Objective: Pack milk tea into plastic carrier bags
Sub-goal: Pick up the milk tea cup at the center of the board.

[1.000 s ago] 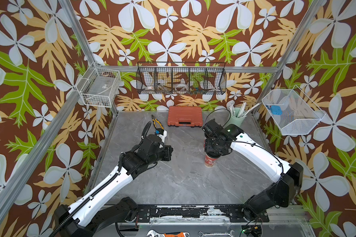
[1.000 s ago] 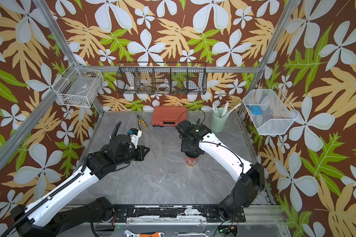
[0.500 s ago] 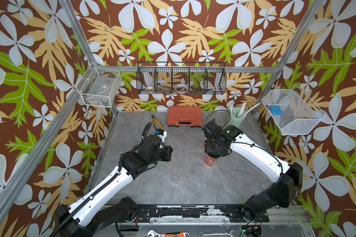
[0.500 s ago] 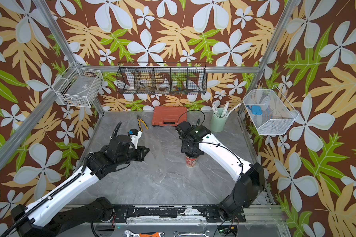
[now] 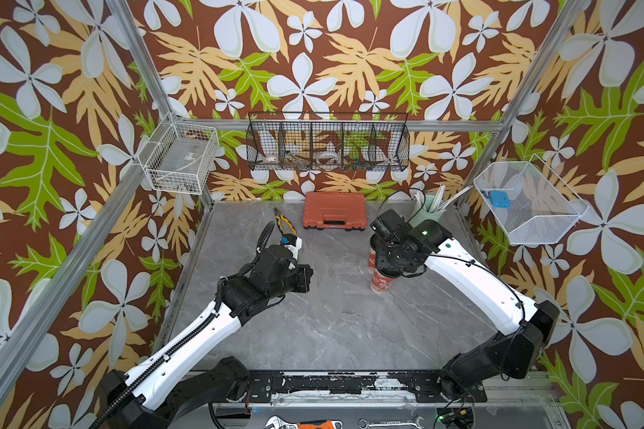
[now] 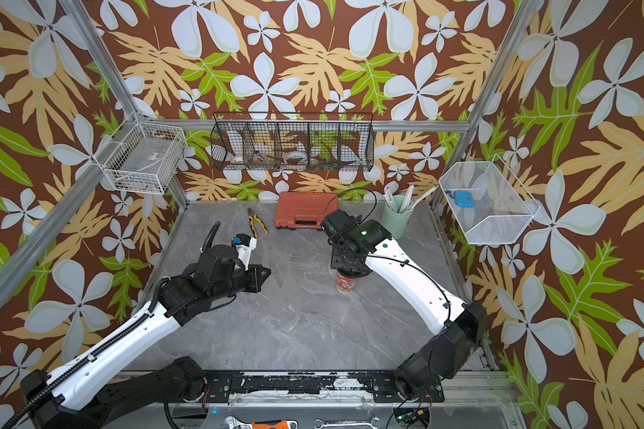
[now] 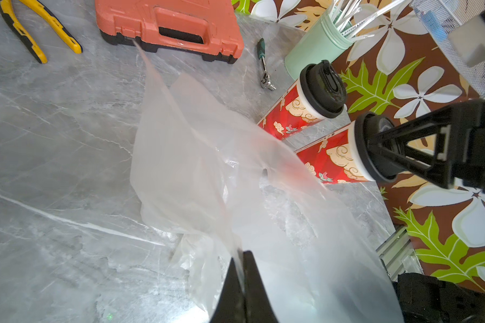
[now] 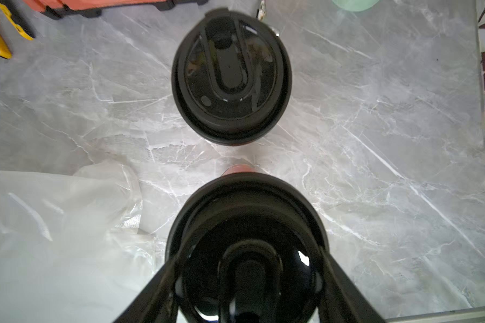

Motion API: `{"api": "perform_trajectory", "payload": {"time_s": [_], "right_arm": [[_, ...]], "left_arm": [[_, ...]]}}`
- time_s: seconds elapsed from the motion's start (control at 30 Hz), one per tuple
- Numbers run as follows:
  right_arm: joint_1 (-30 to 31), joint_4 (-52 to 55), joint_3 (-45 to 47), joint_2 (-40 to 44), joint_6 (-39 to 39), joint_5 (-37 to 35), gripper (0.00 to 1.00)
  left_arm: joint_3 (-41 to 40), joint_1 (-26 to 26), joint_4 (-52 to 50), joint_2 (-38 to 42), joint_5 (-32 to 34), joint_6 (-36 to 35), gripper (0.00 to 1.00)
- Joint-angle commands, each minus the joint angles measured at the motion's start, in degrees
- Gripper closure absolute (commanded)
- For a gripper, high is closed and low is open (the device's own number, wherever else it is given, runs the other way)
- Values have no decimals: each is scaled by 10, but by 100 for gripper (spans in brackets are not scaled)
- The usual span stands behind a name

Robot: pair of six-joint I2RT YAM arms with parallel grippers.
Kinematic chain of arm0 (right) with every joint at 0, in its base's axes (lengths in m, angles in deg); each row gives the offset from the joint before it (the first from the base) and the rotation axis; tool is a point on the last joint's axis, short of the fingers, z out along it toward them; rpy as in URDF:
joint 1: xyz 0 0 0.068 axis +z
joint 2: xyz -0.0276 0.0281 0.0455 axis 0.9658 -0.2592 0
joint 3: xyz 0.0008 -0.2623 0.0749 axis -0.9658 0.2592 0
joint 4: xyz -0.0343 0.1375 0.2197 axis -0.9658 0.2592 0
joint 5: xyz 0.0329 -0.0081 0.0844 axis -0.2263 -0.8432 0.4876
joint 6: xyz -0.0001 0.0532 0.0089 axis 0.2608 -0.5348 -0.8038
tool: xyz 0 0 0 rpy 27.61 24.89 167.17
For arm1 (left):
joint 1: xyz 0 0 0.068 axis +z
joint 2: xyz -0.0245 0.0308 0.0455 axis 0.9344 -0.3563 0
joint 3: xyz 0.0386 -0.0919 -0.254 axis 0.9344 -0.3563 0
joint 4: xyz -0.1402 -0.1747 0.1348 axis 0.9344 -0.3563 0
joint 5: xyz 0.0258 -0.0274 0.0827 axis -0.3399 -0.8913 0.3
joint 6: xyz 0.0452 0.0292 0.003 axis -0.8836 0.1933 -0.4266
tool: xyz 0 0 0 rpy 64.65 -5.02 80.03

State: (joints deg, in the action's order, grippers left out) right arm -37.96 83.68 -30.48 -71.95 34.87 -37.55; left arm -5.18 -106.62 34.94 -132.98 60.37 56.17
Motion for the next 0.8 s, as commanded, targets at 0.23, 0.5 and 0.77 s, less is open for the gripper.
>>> {"api": "perform_trajectory", "payload": {"time_s": [0.23, 0.5, 0.77], "right_arm": [[0, 47, -86, 27, 61, -16, 39], [0, 63, -166, 45, 67, -3, 40], [1, 77, -241, 47, 61, 31, 41]], "left_arm": [[-20, 1, 124, -24, -61, 25, 100], [-8, 1, 191, -77, -104, 38, 100], [-20, 1, 243, -122, -129, 51, 100]]}}
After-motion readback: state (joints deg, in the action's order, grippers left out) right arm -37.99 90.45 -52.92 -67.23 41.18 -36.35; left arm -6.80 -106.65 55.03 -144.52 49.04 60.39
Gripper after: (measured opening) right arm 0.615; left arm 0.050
